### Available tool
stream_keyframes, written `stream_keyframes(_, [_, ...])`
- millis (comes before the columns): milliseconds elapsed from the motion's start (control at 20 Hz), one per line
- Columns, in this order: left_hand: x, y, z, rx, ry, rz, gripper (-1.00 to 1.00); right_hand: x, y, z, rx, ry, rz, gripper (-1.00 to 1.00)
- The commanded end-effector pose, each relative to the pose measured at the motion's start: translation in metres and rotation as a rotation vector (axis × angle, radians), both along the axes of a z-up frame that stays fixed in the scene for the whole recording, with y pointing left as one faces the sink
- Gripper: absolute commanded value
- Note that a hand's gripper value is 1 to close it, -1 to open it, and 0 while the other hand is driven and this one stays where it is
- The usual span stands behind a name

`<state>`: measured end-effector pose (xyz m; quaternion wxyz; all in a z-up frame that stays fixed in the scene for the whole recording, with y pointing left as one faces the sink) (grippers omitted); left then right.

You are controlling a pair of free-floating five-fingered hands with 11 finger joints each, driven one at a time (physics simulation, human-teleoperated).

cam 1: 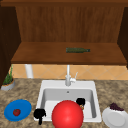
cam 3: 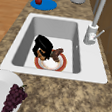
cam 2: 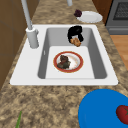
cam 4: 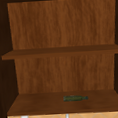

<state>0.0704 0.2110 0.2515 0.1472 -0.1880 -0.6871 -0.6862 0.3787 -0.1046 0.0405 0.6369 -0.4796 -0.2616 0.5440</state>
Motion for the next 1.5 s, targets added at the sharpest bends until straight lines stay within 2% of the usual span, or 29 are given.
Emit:
stream_keyframes(0, [0.0, 0.0, 0.0, 0.0, 0.0, 0.0, 0.0, -0.015, -0.019, 0.031, 0.008, -0.015, 0.0, 1.0])
stream_keyframes(500, [0.0, 0.0, 0.0, 0.0, 0.0, 0.0, 0.0, -0.061, -0.07, 0.113, 0.041, -0.005, -0.004, 1.0])
stream_keyframes(900, [0.0, 0.0, 0.0, 0.0, 0.0, 0.0, 0.0, -0.095, -0.098, 0.174, 0.055, -0.001, -0.05, 1.0])
stream_keyframes(1450, [0.0, 0.0, 0.0, 0.0, 0.0, 0.0, 0.0, -0.147, -0.148, 0.257, 0.069, 0.001, -0.027, 1.0])
